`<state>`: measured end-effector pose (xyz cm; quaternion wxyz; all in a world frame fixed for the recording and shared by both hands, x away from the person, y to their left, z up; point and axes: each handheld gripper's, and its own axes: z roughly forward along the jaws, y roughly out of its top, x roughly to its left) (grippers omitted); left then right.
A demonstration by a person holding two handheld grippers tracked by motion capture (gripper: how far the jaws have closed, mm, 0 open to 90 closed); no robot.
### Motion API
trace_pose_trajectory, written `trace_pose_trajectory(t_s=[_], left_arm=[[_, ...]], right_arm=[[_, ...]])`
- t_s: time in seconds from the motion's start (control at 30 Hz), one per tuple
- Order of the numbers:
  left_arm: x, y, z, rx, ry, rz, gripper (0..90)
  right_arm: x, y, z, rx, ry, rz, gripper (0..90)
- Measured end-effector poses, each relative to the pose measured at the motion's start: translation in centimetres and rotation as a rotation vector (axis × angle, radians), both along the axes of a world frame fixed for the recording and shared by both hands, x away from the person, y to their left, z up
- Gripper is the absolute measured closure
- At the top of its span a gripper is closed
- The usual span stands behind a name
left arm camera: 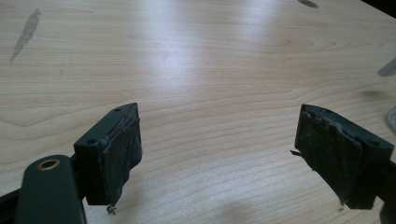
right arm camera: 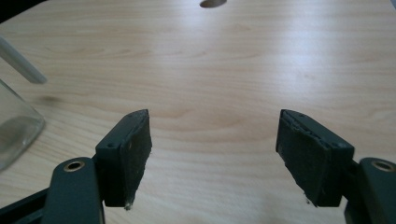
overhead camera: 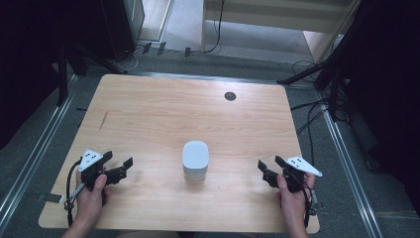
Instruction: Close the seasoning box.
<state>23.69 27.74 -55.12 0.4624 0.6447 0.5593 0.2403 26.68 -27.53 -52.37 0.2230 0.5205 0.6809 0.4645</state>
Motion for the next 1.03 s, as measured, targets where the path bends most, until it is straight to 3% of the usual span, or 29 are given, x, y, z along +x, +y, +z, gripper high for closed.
trace_pose_trajectory(t_s=[0.43, 0.63, 0.8, 1.03], left_arm=[[0.1, 0.1, 0.0, -0.013, 0.005, -0.005, 15.0], [0.1, 0.1, 0.0, -0.014, 0.008, -0.010, 15.1], [0.2, 0.1, -0.1, -0.019, 0.014, -0.013, 15.1], [0.2, 0.3, -0.1, -0.033, 0.021, -0.011, 15.1]], right_arm=[[-3.3, -6.2, -2.3, -0.016, 0.021, -0.091, 28.4], [-4.3, -7.4, -2.3, -0.013, -0.004, -0.104, 28.4], [-4.9, -7.4, -2.2, -0.094, -0.017, -0.113, 28.6], [-4.8, -8.1, -2.2, -0.037, -0.011, -0.123, 28.7]])
